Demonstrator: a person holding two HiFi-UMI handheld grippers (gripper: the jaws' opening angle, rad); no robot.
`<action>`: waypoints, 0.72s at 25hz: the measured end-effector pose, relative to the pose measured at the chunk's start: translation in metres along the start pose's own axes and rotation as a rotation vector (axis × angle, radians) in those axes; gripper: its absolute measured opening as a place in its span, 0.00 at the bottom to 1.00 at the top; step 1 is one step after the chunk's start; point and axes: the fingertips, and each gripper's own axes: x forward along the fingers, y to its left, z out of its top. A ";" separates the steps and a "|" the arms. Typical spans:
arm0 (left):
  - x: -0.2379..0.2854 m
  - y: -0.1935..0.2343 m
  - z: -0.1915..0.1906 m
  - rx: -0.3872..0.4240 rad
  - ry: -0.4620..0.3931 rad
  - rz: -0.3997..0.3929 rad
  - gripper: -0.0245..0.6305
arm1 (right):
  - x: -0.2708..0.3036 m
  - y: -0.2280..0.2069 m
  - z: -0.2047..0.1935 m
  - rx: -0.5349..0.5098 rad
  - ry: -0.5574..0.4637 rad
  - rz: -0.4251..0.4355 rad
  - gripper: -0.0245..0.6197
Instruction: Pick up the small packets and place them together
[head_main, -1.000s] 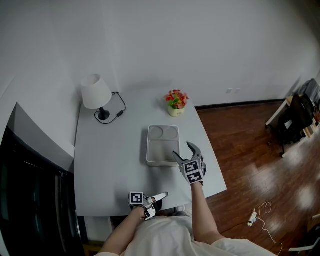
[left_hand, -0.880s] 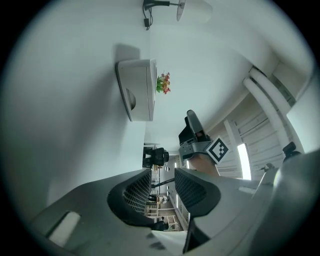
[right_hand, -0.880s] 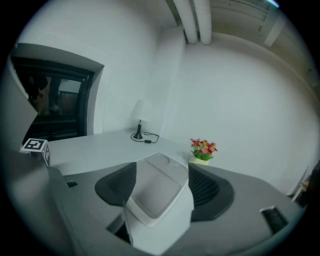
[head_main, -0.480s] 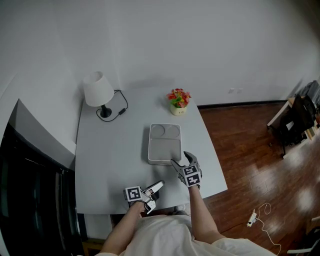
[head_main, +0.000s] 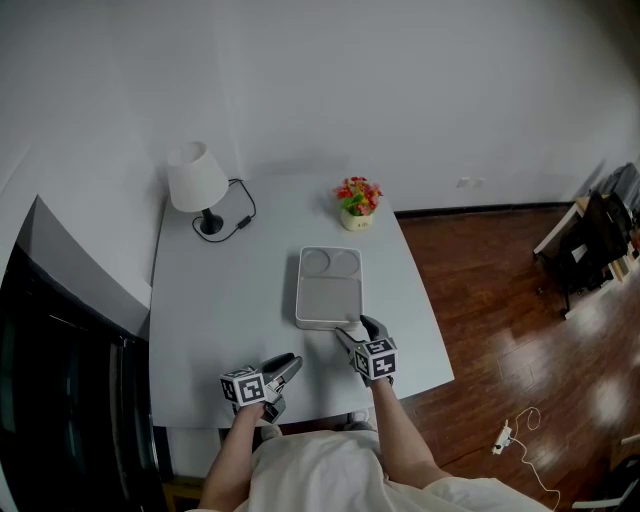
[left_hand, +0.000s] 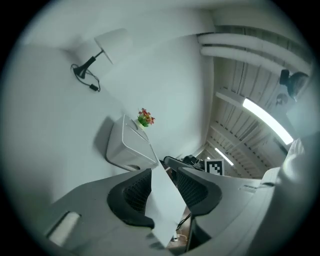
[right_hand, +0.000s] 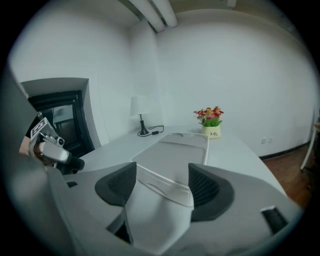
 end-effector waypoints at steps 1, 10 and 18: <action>-0.004 0.003 0.002 0.036 0.000 0.021 0.28 | 0.001 0.002 -0.004 0.020 0.001 0.007 0.54; -0.026 0.003 0.038 0.288 -0.079 0.159 0.29 | 0.007 0.011 -0.030 0.306 -0.045 0.069 0.54; -0.045 -0.016 0.092 0.504 -0.220 0.260 0.29 | 0.012 0.010 -0.040 0.779 -0.178 0.140 0.54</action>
